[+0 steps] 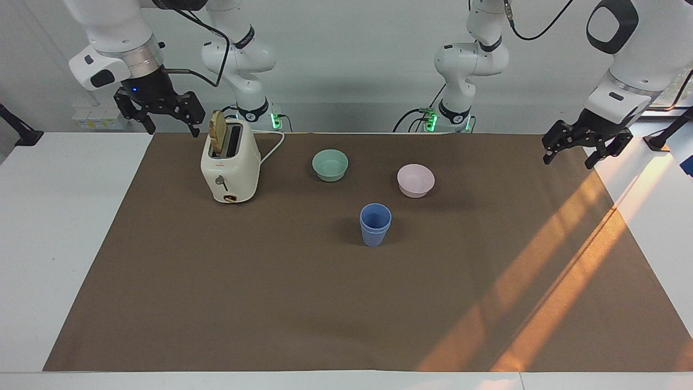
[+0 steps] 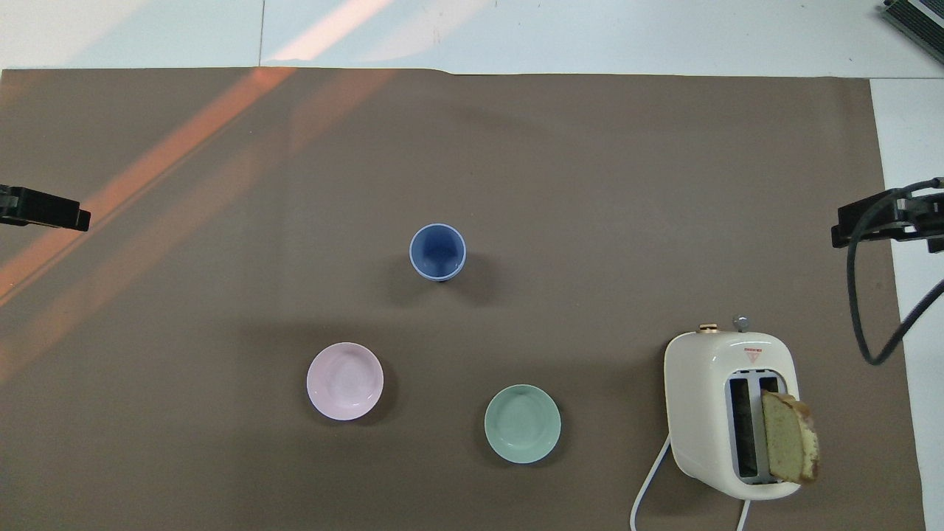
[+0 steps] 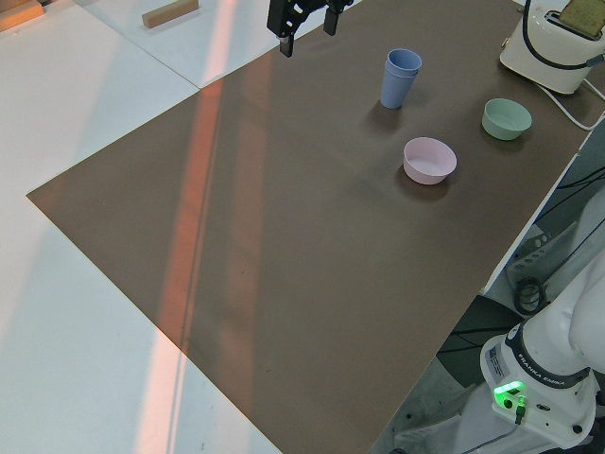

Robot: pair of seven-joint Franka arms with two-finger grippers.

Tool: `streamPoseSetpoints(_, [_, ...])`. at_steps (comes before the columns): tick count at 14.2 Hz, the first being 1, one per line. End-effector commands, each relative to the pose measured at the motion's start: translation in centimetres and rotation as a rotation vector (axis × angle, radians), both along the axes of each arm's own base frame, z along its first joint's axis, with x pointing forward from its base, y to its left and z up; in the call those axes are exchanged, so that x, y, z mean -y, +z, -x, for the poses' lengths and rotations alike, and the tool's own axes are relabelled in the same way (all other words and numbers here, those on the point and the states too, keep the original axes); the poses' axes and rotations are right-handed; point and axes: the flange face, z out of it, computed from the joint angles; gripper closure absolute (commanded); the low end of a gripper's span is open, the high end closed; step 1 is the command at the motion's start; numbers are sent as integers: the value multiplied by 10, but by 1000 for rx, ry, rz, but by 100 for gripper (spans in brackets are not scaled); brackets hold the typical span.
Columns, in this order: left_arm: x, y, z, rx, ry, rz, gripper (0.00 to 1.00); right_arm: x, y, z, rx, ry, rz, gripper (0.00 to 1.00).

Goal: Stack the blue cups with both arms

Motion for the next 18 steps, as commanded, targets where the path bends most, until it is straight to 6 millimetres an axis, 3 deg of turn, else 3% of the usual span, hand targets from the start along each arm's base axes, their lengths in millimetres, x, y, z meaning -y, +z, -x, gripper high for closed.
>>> streamPoseSetpoints(1, [-3,4,0,-9,-1,-15,0,6,-6,0,18,17,-16,0])
streamPoseSetpoints(4, [-3,4,0,-9,-1,-15,0,33,-22,16,31,24,-17,0])
streamPoseSetpoints(6, [-2,4,0,-9,-3,-15,0,27,-35,27,53,65,-16,0])
streamPoseSetpoints(18, [-3,4,1,-11,-1,-14,0,16,-31,22,58,84,-13,0])
